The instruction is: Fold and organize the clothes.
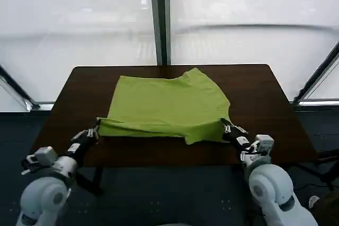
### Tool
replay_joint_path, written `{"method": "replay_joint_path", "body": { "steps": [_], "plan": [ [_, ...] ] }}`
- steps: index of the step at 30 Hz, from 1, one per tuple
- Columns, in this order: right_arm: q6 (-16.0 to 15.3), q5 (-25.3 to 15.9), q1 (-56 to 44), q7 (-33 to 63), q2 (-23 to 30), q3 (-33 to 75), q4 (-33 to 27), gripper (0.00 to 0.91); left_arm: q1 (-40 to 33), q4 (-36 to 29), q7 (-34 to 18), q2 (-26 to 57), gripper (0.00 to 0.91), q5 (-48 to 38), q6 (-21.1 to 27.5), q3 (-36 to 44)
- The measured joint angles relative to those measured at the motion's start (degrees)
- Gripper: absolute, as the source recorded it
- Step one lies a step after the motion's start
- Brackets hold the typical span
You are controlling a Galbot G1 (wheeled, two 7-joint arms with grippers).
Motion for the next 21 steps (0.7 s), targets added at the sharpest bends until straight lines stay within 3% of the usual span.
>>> {"method": "replay_joint_path", "body": {
  "steps": [21],
  "plan": [
    [3.7,-2.1,2.0,-1.1,2.6,0.7,-6.8,0.000,-12.5,13.7,0.5,4.2,0.000,-0.1,-1.0,5.8]
  ]
}}
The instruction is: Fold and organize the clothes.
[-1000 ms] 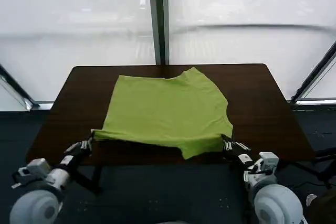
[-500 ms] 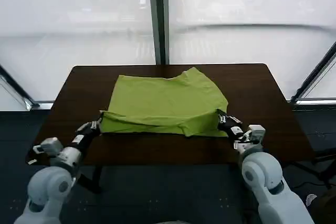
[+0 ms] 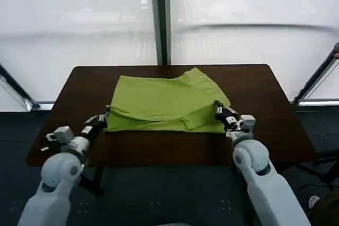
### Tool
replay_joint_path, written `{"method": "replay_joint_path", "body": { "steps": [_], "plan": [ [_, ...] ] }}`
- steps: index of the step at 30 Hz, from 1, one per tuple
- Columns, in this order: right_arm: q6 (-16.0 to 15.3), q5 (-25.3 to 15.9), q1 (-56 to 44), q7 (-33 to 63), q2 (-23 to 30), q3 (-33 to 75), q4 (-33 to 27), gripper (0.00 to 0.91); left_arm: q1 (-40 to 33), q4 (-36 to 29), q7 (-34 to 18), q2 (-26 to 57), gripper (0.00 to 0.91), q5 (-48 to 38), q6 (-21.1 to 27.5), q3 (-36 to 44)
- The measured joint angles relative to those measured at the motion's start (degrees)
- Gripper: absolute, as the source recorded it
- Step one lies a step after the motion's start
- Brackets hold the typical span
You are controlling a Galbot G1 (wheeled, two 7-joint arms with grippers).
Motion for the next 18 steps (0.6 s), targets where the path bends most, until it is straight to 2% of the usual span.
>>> {"method": "replay_joint_path", "body": {
  "steps": [5,6,7,9,18],
  "plan": [
    [0.2,-0.5,-0.2,-2.1,-0.2,0.1,-0.1,0.000,-2.0,2.2,0.3,1.0,0.000,0.0,-0.2,1.1],
    [0.2,-0.5,-0.4,-2.8,-0.4,0.2,0.1,0.156,-2.4,2.6,0.3,1.2,0.000,0.0,-0.2,1.3],
    [0.2,-0.5,-0.7,-3.3,-0.6,0.3,0.5,0.878,-2.8,3.0,0.3,1.2,0.878,0.0,-0.2,1.4],
    [-0.4,-0.7,-1.3,-3.9,-1.3,0.7,1.4,0.878,-3.3,3.7,0.3,1.3,0.878,0.0,-0.2,1.7],
    [-6.6,-2.0,-6.8,-2.7,-6.0,2.8,9.2,0.878,-3.1,3.5,-0.1,1.6,0.878,2.0,0.3,1.5]
  ]
}}
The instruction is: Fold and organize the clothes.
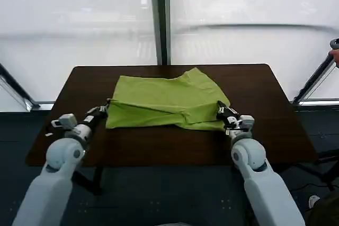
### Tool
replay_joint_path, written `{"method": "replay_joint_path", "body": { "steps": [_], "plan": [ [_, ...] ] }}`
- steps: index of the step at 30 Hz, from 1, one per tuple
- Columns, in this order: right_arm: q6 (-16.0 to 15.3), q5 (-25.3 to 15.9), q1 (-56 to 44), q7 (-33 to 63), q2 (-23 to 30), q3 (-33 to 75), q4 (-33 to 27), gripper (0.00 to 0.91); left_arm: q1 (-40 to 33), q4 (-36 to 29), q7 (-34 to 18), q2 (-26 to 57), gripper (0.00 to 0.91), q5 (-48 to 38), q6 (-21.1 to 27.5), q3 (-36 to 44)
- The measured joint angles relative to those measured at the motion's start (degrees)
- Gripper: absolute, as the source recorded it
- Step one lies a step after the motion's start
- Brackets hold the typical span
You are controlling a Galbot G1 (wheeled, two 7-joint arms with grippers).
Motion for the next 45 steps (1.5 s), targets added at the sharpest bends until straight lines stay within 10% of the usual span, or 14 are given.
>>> {"method": "replay_joint_path", "body": {
  "steps": [24,29,31,33,34,37,39,45],
  "plan": [
    [-3.5,1.0,-8.7,-2.7,-5.1,1.7,3.9,0.878,12.6,-8.3,0.0,-4.0,0.878,4.9,2.3,-2.9],
    [-3.4,1.0,-8.8,-2.7,-5.1,1.7,3.5,0.800,12.9,-7.5,0.1,-4.7,0.731,5.2,2.3,-2.7],
    [-3.4,1.0,-8.9,-2.7,-5.2,1.7,3.4,0.751,13.0,-7.2,0.1,-4.8,0.653,5.3,2.2,-2.5],
    [-3.4,1.1,-9.0,-2.7,-5.3,1.7,3.4,0.644,13.0,-6.9,0.1,-5.0,0.380,5.4,2.2,-2.4],
    [-3.3,1.2,-9.0,-2.6,-5.3,1.7,3.4,0.449,13.0,-6.7,0.1,-5.0,0.156,5.5,2.1,-2.4],
    [-3.3,1.6,-9.2,-2.3,-5.5,1.8,3.6,0.010,13.0,-6.5,0.2,-5.1,0.127,5.5,2.0,-2.4],
    [-3.3,2.2,-9.4,-2.2,-5.8,1.8,3.9,0.000,12.9,-6.4,0.2,-5.2,0.000,5.5,1.9,-2.4],
    [-4.4,5.7,-10.5,-0.8,-7.7,2.0,5.3,0.000,12.9,-6.3,0.2,-5.2,0.000,5.5,1.9,-2.2]
  ]
}}
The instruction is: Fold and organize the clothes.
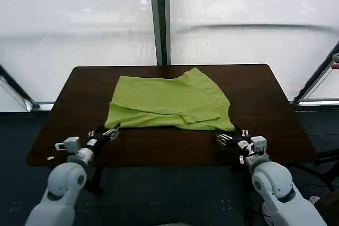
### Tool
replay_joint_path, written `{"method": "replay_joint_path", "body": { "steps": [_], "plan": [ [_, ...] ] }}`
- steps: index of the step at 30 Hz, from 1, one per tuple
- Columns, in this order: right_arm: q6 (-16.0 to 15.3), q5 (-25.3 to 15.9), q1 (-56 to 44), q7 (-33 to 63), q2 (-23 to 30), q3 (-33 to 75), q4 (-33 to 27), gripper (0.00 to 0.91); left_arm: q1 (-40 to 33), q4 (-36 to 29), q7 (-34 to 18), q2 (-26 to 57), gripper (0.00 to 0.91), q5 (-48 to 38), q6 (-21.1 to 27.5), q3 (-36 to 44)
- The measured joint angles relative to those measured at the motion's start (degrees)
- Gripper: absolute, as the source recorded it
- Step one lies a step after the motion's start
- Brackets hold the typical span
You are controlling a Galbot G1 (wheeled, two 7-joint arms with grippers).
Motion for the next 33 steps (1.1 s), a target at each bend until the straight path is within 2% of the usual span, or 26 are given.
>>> {"method": "replay_joint_path", "body": {
  "steps": [7,16,20,29,30,31,33],
  "plan": [
    [-1.8,5.9,-2.2,2.4,-4.6,0.5,2.5,0.000,1.5,-1.7,-0.3,1.5,0.000,0.6,0.2,-0.7],
    [-5.1,10.6,-7.0,5.2,-9.1,2.5,6.4,0.000,6.3,-6.1,-1.3,3.1,0.000,1.4,1.0,-3.0],
    [-6.2,11.0,-9.7,5.6,-10.6,3.6,8.7,0.000,9.6,-8.4,-1.0,2.7,0.000,3.0,0.9,-4.2],
    [-5.9,10.8,-12.4,5.5,-11.1,4.7,11.0,0.010,17.1,-12.7,-0.9,1.6,0.000,4.4,0.6,-6.6],
    [-5.8,10.7,-12.6,5.4,-11.2,4.9,11.2,0.439,18.0,-13.3,-0.8,1.5,0.234,4.4,0.6,-6.9],
    [-5.8,10.6,-12.8,5.3,-11.2,5.1,11.6,0.878,18.7,-13.6,-0.8,1.5,0.878,4.4,0.5,-7.1],
    [-5.7,10.6,-13.2,5.3,-11.4,5.6,12.2,0.878,19.8,-14.2,-0.7,1.4,0.878,4.3,0.5,-7.6]
  ]
}}
